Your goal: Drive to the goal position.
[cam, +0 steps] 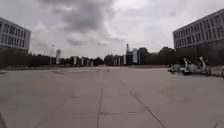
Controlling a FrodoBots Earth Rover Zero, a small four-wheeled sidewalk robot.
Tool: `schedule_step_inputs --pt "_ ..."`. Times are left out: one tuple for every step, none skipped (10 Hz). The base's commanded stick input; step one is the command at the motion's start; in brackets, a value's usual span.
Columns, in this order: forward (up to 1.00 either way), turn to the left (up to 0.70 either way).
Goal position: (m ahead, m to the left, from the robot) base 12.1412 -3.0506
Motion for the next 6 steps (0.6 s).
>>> schedule_step_inputs --pt "0.70 0.01" --pt "0.70 0.01" --pt "0.70 0.01" --pt "0.70 0.00" --pt "0.70 0.00" --pt "0.70 0.00"
